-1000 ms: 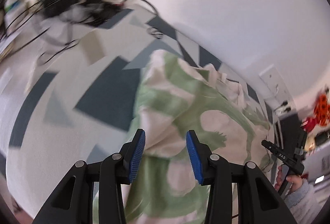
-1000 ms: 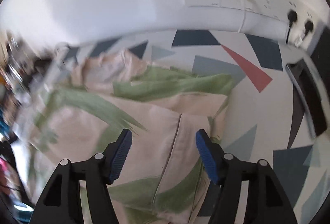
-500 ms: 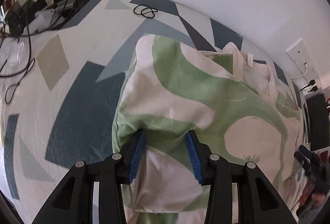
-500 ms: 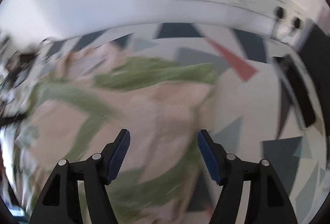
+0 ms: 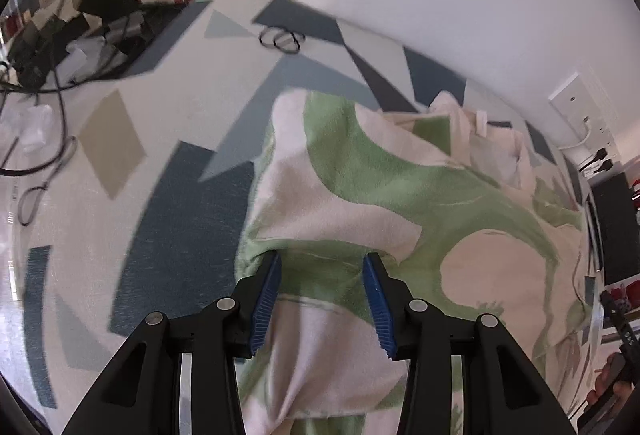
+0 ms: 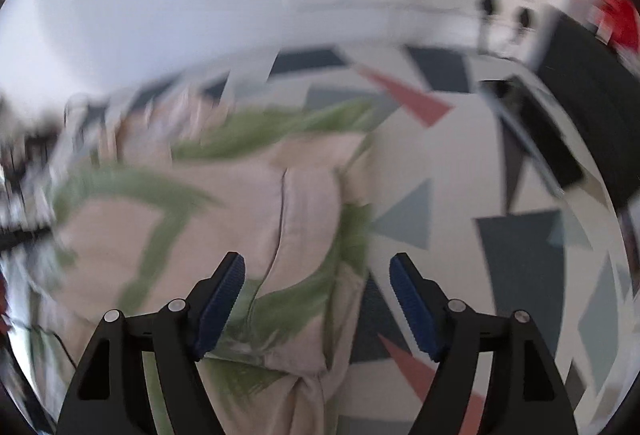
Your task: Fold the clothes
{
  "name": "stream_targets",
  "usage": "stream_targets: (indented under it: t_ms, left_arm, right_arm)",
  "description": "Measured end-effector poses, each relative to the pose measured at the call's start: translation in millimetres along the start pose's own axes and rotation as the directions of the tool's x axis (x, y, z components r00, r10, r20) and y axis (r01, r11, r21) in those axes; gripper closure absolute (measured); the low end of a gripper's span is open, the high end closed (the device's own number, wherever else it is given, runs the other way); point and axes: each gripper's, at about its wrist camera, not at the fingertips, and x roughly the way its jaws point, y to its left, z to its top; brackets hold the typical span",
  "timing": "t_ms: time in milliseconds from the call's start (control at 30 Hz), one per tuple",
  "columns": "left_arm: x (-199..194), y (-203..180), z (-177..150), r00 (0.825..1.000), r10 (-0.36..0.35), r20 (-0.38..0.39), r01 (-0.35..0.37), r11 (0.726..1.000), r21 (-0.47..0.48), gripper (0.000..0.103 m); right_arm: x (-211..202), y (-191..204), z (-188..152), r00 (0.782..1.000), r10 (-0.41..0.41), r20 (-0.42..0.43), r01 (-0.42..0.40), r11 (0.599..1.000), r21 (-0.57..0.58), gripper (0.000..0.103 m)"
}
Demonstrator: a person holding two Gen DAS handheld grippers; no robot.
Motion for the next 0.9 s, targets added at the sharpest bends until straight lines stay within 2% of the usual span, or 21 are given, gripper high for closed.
stream_targets:
  t_ms: [133,200,300,367,433,467,533,633,767,900]
  left_arm:
    - [-42,10,-16,0.998,-0.025,0.066,0.024,1.0,0.015,0.061]
    - [-69,19,-32,0.993,-0.041,0.107,0.04,0.999,0.009,0.061]
    - [-111,36,-70,0.983,-0.027,0.18,0.026,1.0,0.006,0.061]
    - [-137,46,-102,0.973,0.019,0.231,-0.021,1.0,0.005,0.061]
    - [-152,56,-133,0.967,0.065,0.247,-0.06,0.998,-0.026,0.061]
    - [-158,62,-150,0.968,0.068,0.243,-0.058,0.997,-0.047,0.061]
    - [-164,70,-179,0.969,0.058,0.24,-0.044,0.997,-0.064,0.061]
    - [-167,74,-218,0.973,0.06,0.223,-0.047,0.997,-0.061,0.061]
    - [-162,69,-257,0.982,0.095,0.163,-0.095,0.995,-0.008,0.061]
    - [-154,66,-284,0.98,0.143,0.137,-0.154,0.985,0.075,0.061]
  right_arm:
    - [-50,-7,-17,0.991,-0.034,0.128,0.025,0.997,0.069,0.025]
    - [-72,-12,-24,0.979,-0.052,0.196,0.034,0.995,0.093,0.025]
    - [-104,-19,-30,0.95,-0.088,0.3,0.052,0.991,0.126,0.025]
    - [-122,-25,-36,0.928,-0.102,0.359,0.057,0.989,0.136,0.025]
    - [-140,-32,-45,0.904,-0.116,0.412,0.07,0.99,0.126,0.025]
    - [-147,-35,-49,0.896,-0.125,0.426,0.083,0.99,0.118,0.025]
    - [-159,-44,-60,0.897,-0.113,0.428,0.076,0.992,0.104,0.025]
    - [-167,-58,-84,0.919,-0.023,0.394,-0.015,0.996,0.093,0.025]
    - [-159,-54,-126,0.962,0.018,0.271,-0.021,1.0,0.007,0.025]
    - [-160,-43,-168,0.979,0.088,0.186,-0.076,0.995,-0.071,0.025]
